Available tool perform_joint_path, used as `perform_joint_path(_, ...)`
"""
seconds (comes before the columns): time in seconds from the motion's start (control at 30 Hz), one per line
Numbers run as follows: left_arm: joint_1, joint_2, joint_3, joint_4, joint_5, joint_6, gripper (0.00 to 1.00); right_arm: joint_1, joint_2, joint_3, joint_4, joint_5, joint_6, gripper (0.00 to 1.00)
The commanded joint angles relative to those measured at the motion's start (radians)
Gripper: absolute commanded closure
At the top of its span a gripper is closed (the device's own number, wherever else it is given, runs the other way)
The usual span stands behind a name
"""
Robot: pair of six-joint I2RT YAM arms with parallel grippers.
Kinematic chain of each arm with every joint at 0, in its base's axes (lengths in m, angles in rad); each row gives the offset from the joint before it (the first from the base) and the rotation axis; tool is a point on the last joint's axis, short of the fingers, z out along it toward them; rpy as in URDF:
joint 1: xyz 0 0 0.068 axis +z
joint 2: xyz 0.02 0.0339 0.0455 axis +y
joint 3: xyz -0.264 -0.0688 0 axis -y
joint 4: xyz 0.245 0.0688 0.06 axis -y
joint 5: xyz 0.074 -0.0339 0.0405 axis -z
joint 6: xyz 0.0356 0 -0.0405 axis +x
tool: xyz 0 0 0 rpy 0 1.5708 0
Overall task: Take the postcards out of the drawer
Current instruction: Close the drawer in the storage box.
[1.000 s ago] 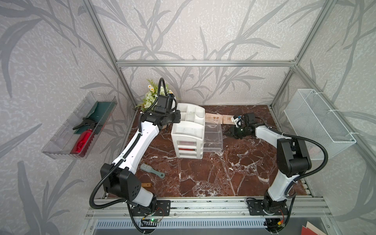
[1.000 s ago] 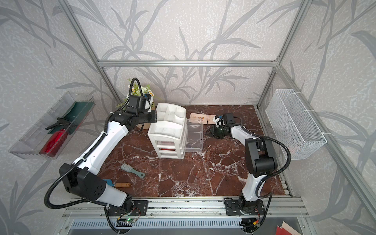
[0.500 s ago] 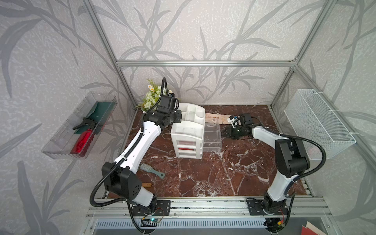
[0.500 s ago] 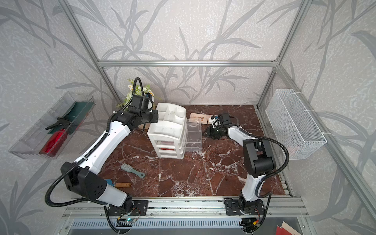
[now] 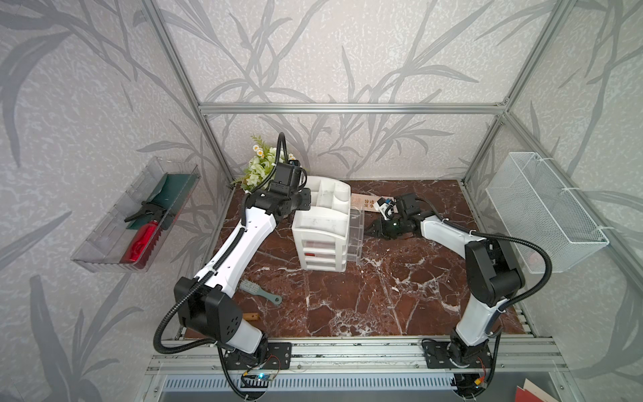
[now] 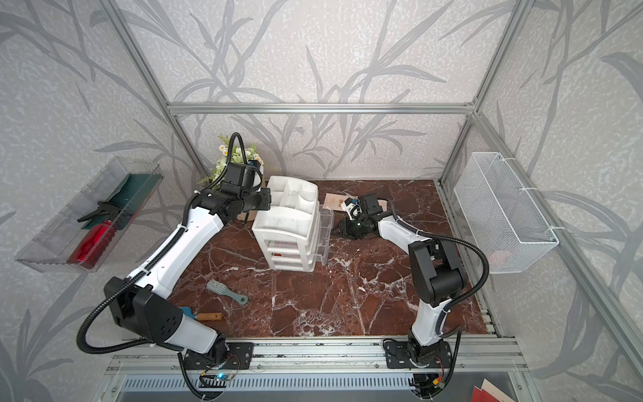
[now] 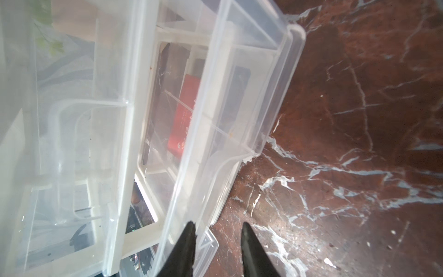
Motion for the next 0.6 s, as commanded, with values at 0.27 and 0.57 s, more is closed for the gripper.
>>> perform_joint_path(0.27, -0.018, 0.019, -0.025, -0.056, 0.022, -0.005, 0.91, 0.078, 0.087, 0.105, 0.037, -0.021, 0.035, 0.67)
perform_joint_path(0.57, -0.018, 0.017, -0.029, -0.056, 0.031, -0.003, 0.91, 0.128, 0.142, 0.151, 0.084, -0.053, 0.076, 0.66)
